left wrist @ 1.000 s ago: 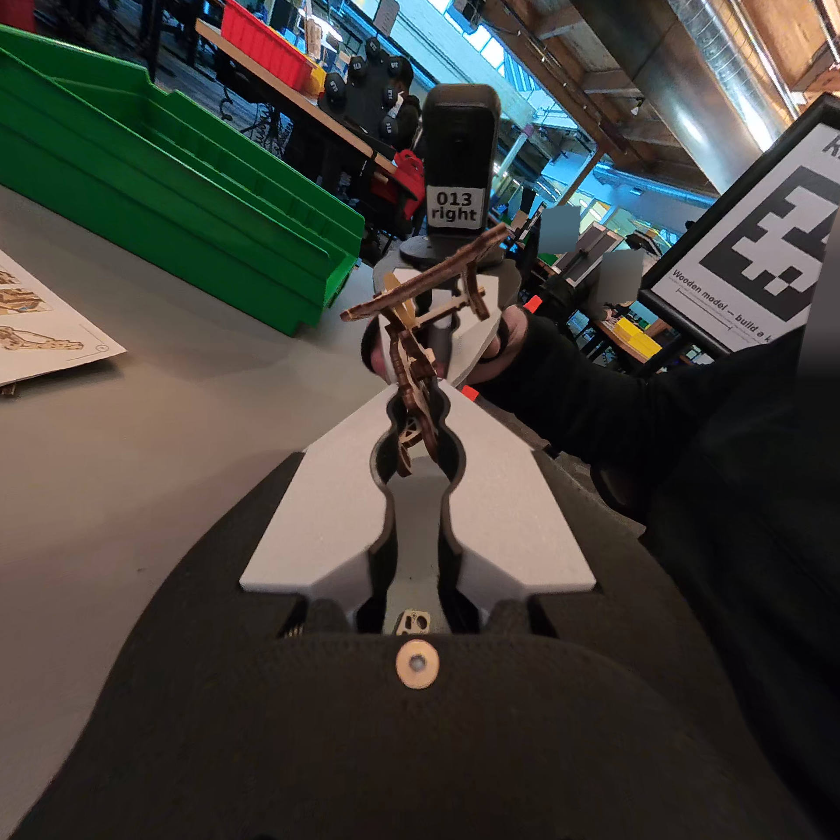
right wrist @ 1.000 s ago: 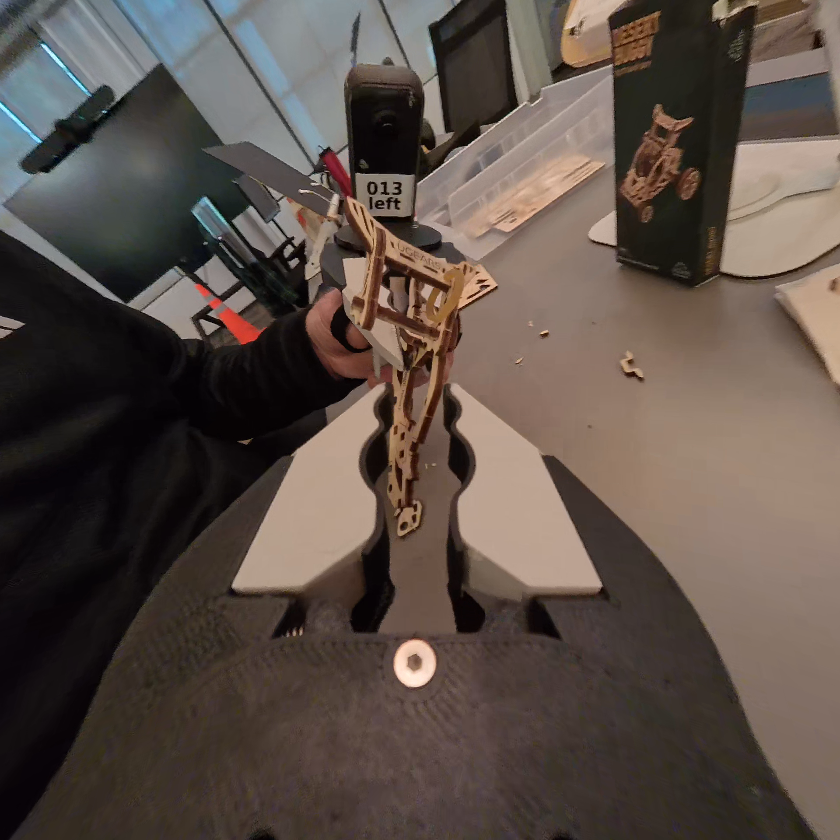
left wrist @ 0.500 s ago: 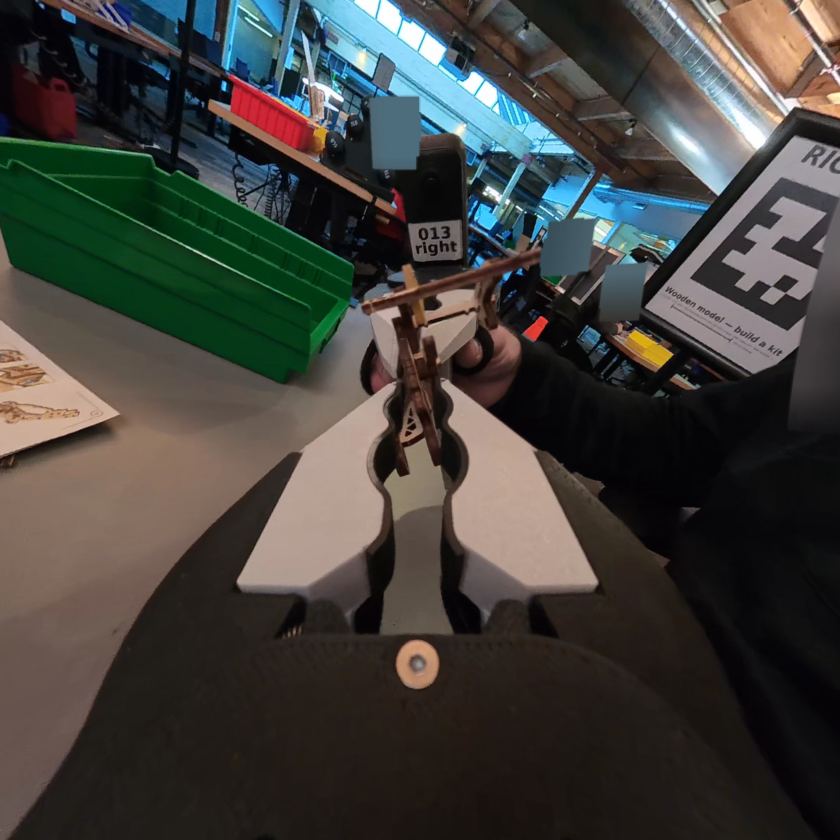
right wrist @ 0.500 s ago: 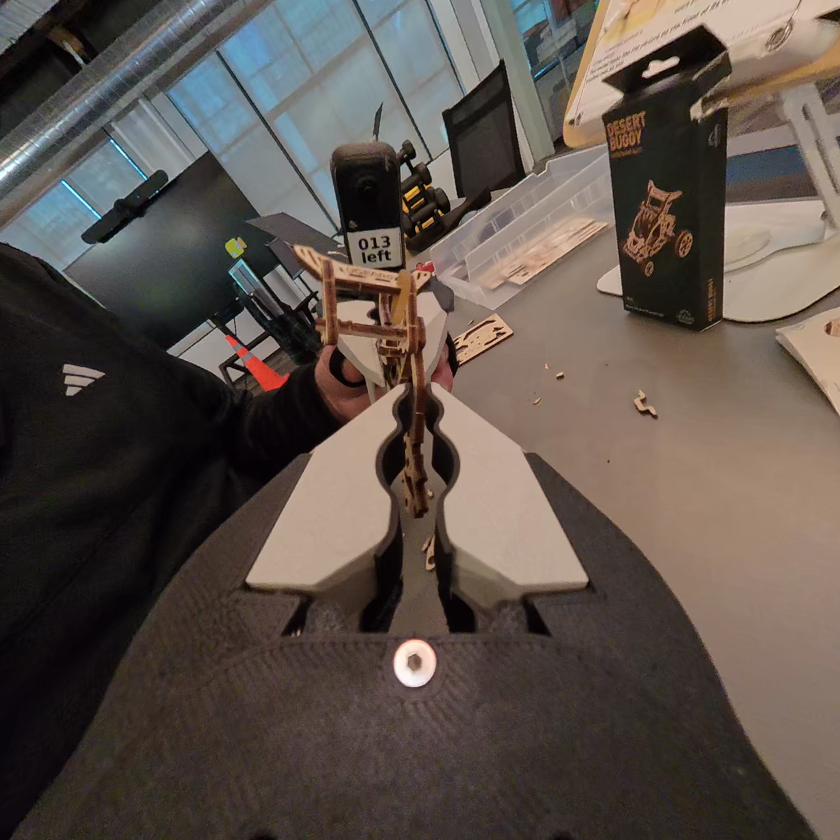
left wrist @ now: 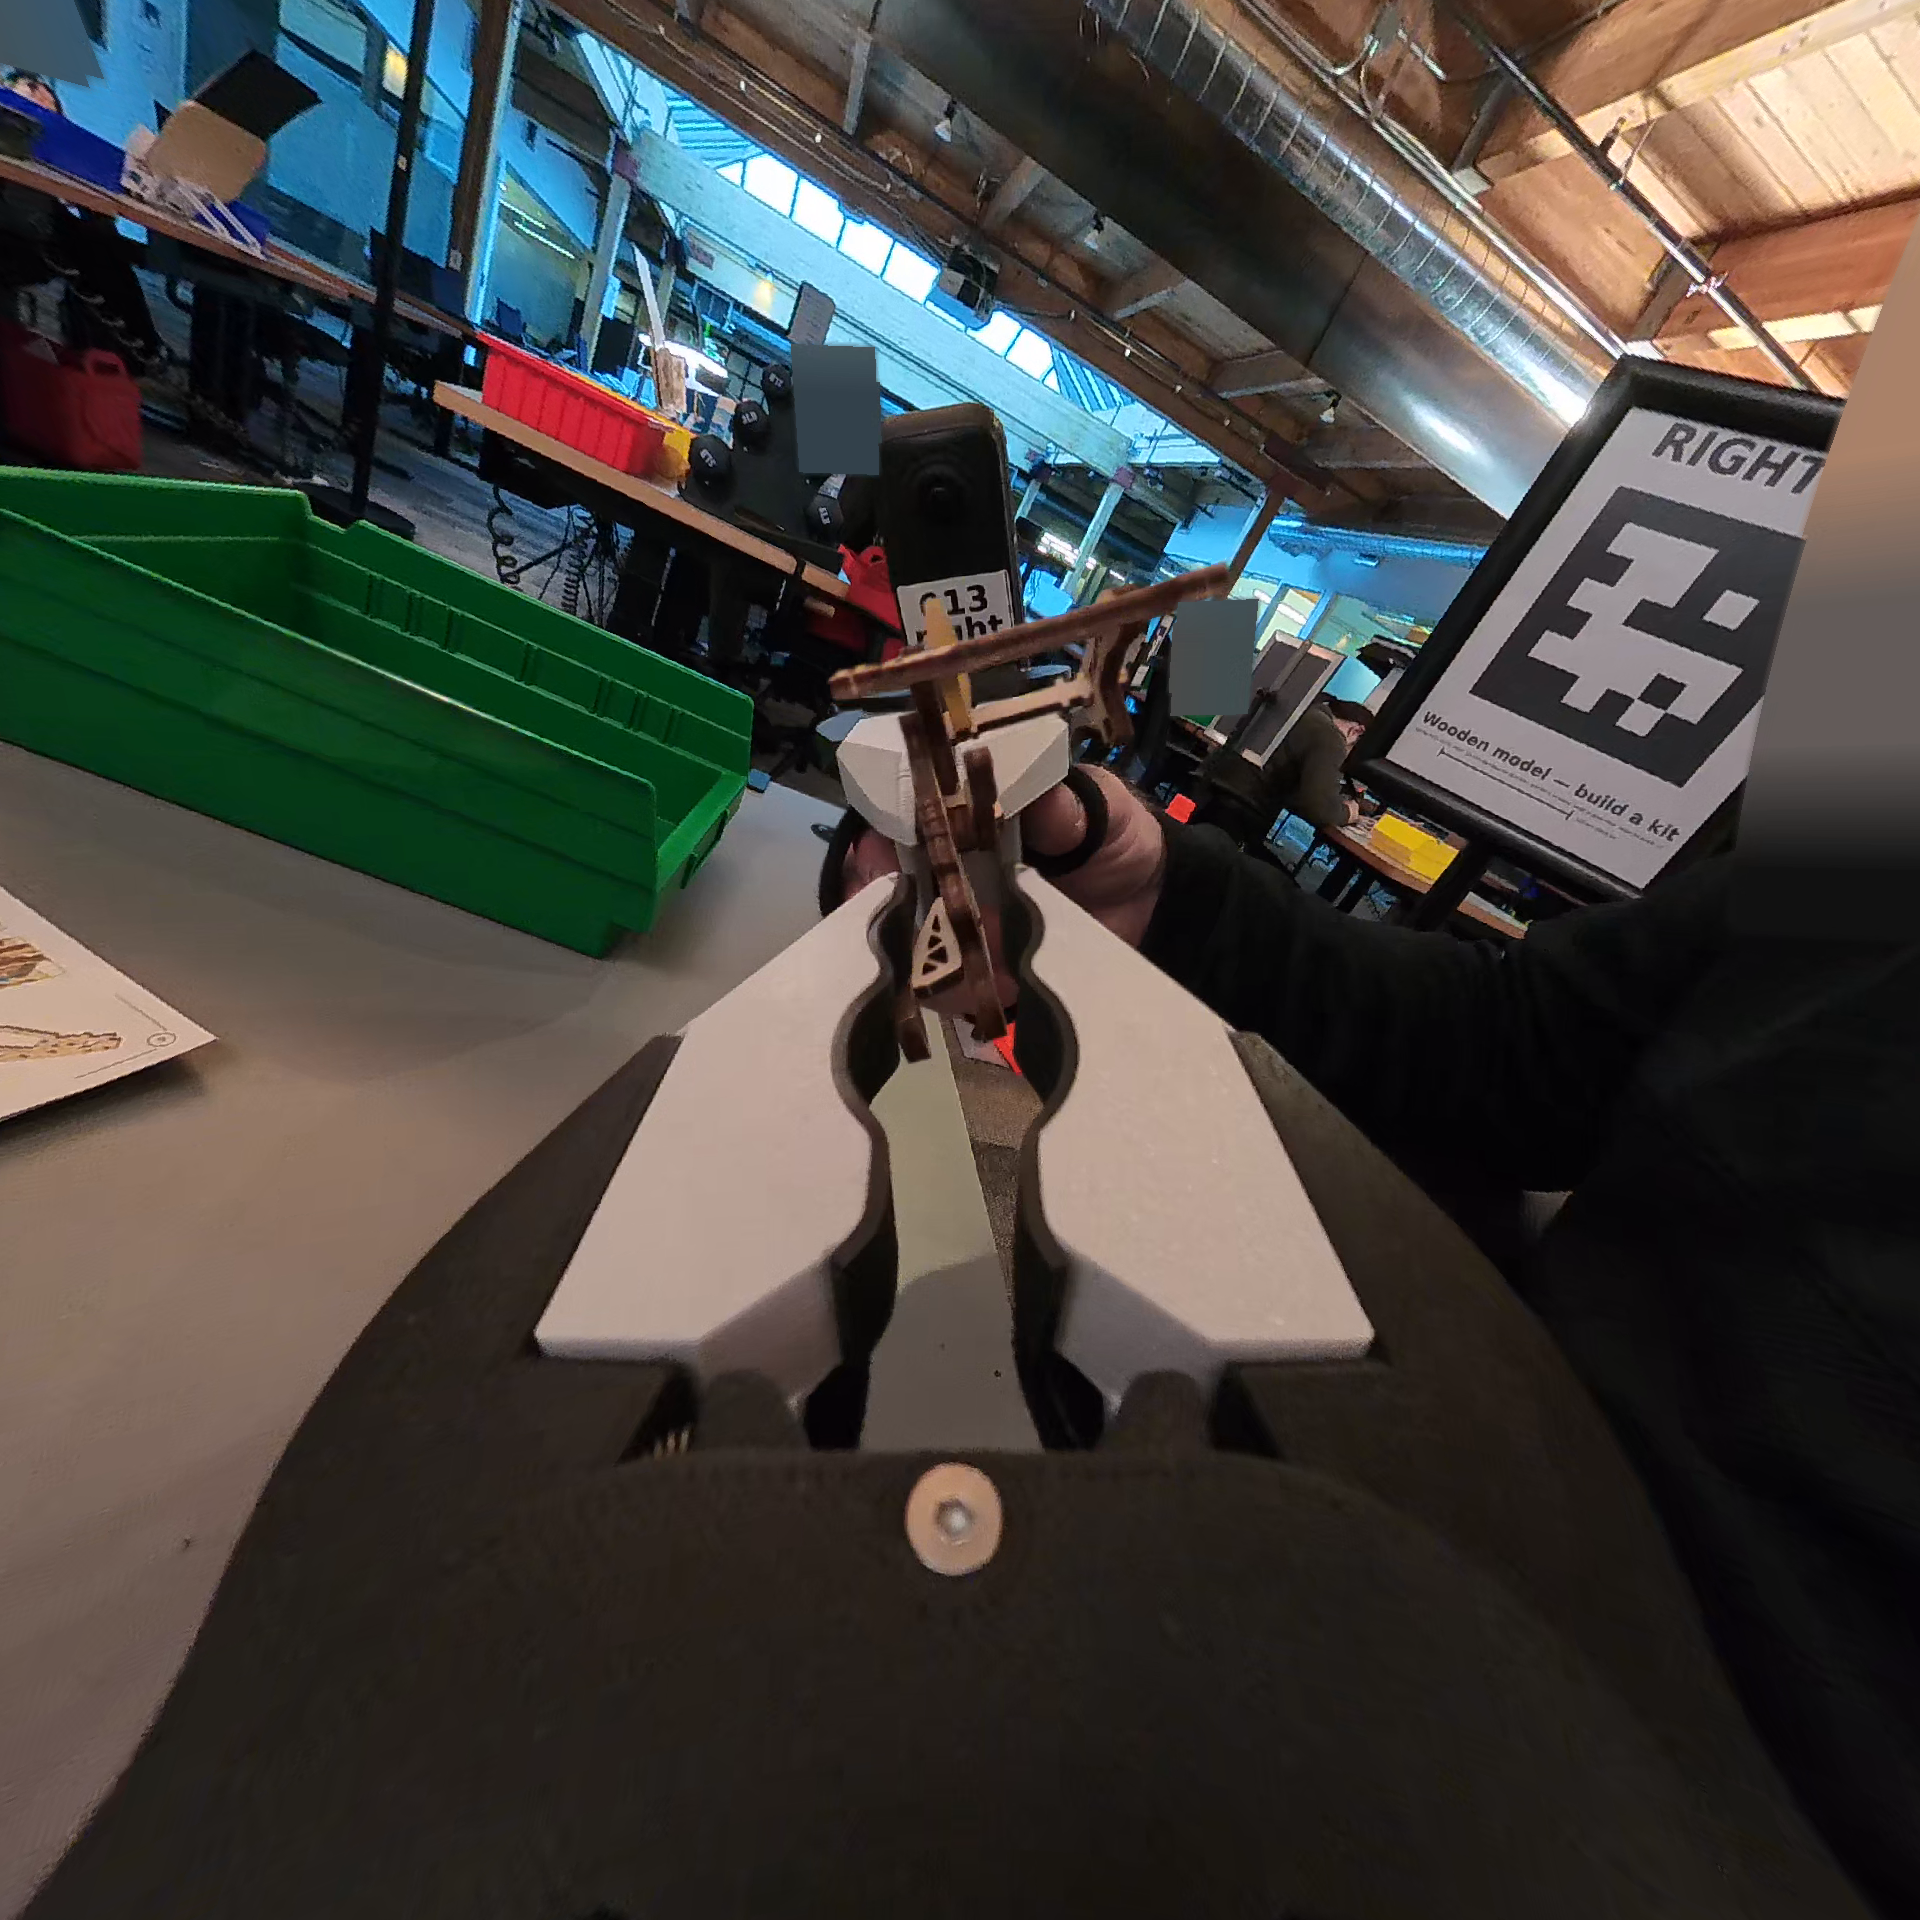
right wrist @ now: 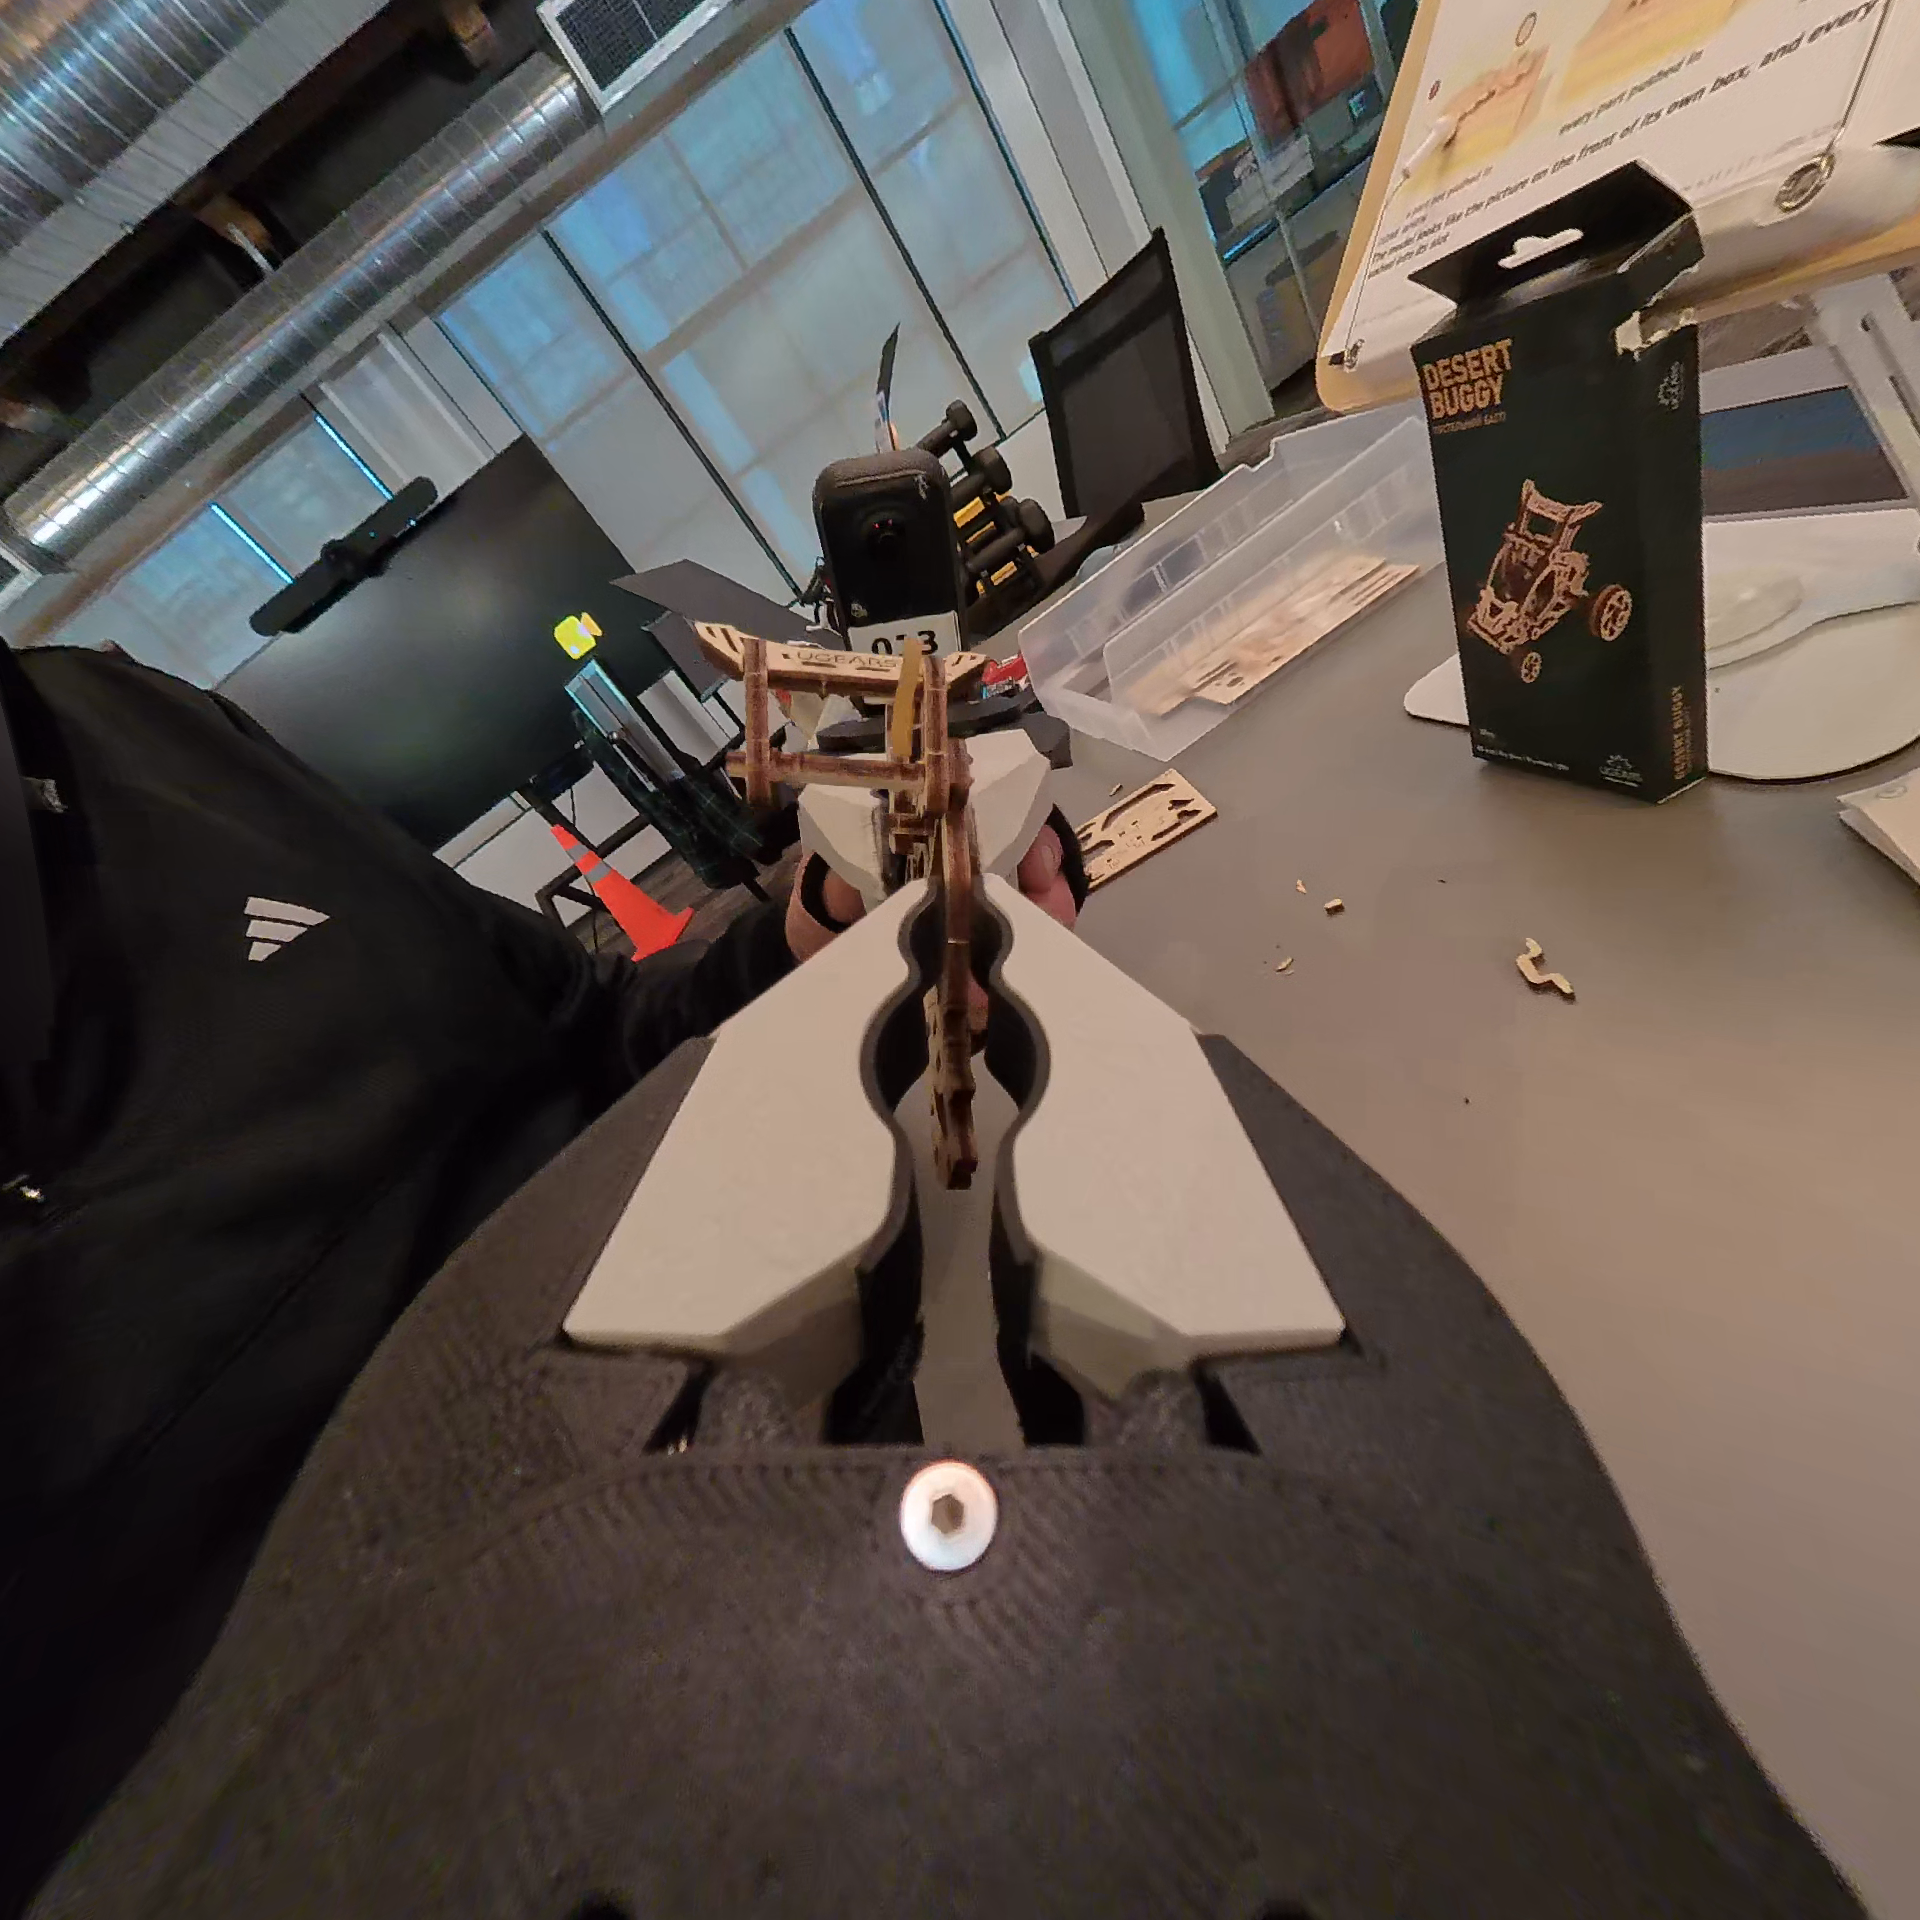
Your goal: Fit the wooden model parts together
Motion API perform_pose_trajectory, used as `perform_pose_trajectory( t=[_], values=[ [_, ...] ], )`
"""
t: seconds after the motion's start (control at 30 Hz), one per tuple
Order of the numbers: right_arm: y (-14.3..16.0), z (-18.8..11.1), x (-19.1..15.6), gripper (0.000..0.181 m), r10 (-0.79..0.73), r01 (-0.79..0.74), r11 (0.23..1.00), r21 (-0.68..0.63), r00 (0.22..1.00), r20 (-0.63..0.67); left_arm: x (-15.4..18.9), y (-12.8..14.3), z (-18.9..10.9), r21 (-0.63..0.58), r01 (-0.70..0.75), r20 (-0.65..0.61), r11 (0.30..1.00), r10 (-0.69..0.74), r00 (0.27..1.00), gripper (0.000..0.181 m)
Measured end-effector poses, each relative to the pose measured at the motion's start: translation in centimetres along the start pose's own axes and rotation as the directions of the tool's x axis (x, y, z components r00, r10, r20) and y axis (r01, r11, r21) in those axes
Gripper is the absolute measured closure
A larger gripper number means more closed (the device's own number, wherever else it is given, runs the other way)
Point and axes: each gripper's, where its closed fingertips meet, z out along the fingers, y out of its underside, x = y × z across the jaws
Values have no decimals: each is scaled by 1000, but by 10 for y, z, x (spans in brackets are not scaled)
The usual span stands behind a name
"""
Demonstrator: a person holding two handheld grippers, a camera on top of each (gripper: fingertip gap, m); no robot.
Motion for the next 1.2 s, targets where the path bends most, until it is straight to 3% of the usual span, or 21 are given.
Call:
perform_pose_trajectory(
  t=[0.3, 0.73, 0.9, 1.07, 1.2],
  values=[
    [0, -4, -1, 181, 7, -5, 999, 42, 999, -46, 1, -1, -9, 58, 1, -7, 998, 0, 1000, 163],
    [3, -1, -9, 181, -100, 99, 995, -13, 986, -133, 4, -1, -10, 128, -22, -66, 991, 31, 997, 180],
    [5, 2, -12, 161, -150, 142, 988, -58, 976, -160, 5, -5, -8, 165, -12, -83, 986, 26, 996, 181],
    [7, 0, -13, 181, -178, 168, 983, -72, 969, -171, 9, -2, -6, 153, 3, -119, 988, 15, 993, 181],
    [8, -3, -9, 181, -89, 85, 996, -31, 986, -140, 4, -1, -3, 145, 34, -90, 989, -21, 996, 180]
  ],
)
